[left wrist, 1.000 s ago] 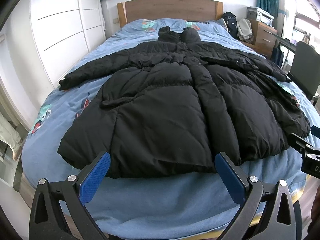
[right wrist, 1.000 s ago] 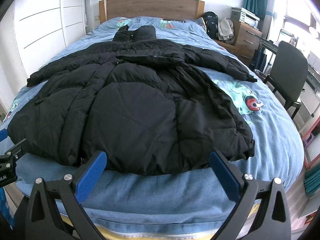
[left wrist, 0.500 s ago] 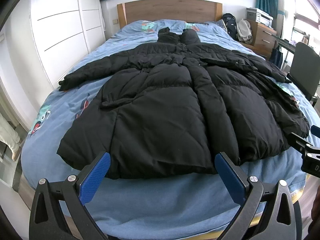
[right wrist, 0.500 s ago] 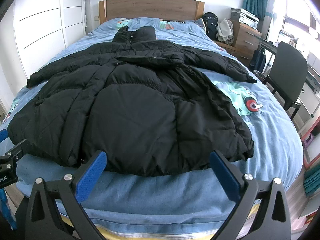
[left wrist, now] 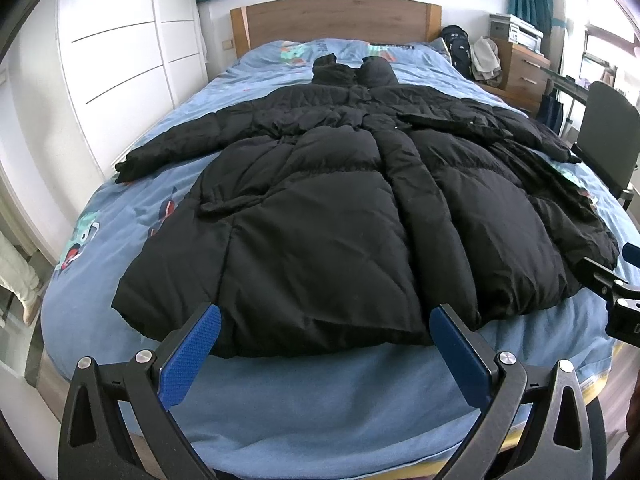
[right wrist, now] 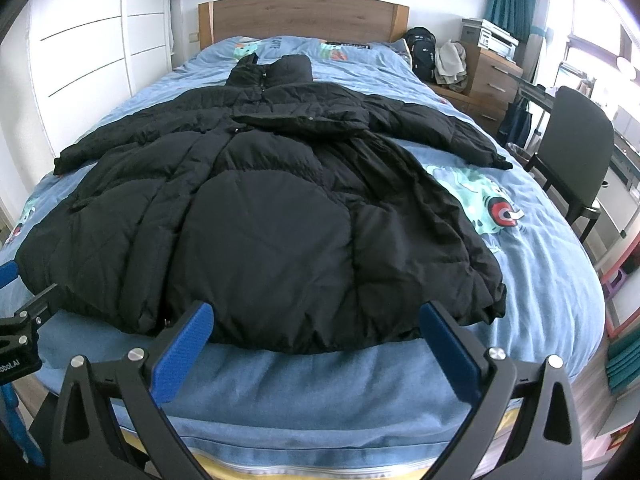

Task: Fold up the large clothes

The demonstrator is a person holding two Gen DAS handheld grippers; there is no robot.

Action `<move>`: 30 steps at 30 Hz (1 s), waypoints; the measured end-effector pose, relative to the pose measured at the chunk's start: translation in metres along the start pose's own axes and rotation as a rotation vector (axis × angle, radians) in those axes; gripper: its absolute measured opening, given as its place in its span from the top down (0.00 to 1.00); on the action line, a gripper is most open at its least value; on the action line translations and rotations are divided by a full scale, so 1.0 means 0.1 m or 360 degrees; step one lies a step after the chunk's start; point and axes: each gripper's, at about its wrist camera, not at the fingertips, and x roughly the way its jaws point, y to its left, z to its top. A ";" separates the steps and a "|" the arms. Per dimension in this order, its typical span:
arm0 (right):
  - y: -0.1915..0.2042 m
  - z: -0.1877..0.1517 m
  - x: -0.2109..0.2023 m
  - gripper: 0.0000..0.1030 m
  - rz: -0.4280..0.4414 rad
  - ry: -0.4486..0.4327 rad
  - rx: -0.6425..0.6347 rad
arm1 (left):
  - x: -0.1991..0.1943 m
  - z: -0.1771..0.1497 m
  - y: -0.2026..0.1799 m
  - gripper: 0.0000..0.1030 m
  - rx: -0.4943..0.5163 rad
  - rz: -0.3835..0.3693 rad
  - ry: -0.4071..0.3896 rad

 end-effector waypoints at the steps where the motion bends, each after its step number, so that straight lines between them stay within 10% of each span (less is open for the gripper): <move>1: 0.00 0.00 0.00 0.00 -0.0001 0.0001 0.0000 | 0.00 0.00 0.00 0.01 0.0000 -0.0001 -0.0003; 30: 0.03 0.08 -0.10 0.00 0.0008 -0.0034 -0.0022 | -0.03 -0.02 -0.01 0.01 -0.0002 -0.0018 0.0023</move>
